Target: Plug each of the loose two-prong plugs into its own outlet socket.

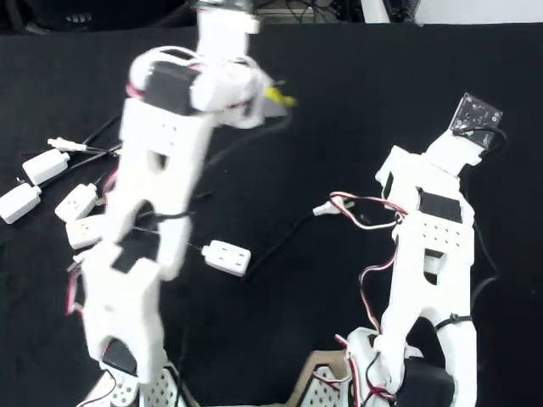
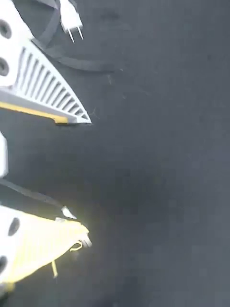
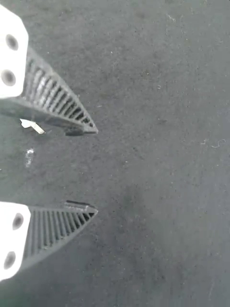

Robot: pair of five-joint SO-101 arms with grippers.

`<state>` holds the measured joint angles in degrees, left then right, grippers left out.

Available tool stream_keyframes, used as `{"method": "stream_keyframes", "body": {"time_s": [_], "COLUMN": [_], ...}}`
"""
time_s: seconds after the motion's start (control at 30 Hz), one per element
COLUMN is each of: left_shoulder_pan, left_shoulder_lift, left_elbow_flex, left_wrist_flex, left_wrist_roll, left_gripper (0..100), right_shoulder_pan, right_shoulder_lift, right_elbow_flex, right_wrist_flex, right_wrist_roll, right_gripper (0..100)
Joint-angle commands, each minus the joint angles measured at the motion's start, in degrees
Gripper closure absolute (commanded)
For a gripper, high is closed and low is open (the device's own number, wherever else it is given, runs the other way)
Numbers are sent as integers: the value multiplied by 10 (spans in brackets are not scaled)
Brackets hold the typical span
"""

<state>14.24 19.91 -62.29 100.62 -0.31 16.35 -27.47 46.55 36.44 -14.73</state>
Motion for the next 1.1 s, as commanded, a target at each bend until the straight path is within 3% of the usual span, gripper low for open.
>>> {"method": "stream_keyframes", "body": {"time_s": [0.0,0.1,0.3,0.37,0.6,0.8,1.07], "left_shoulder_pan": [-38,-64,-126,-138,-182,-199,-264], "left_shoulder_lift": [-141,-243,-413,-454,-465,-392,-315], "left_elbow_flex": [237,443,855,951,1105,1112,1112], "left_wrist_flex": [4,-21,-215,-275,-439,-507,-587], "left_wrist_roll": [-110,-193,-349,-360,-293,-149,-47], "left_gripper": [683,683,683,683,683,683,683], "right_shoulder_pan": [-31,-39,-64,-81,-236,-396,-529], "right_shoulder_lift": [-17,-18,-18,-18,-18,-18,-19], "right_elbow_flex": [-26,-18,-14,-9,13,13,28], "right_wrist_flex": [6,3,6,6,42,120,160], "right_wrist_roll": [-1,0,0,18,135,205,259], "right_gripper": [783,783,783,783,783,783,783]}}
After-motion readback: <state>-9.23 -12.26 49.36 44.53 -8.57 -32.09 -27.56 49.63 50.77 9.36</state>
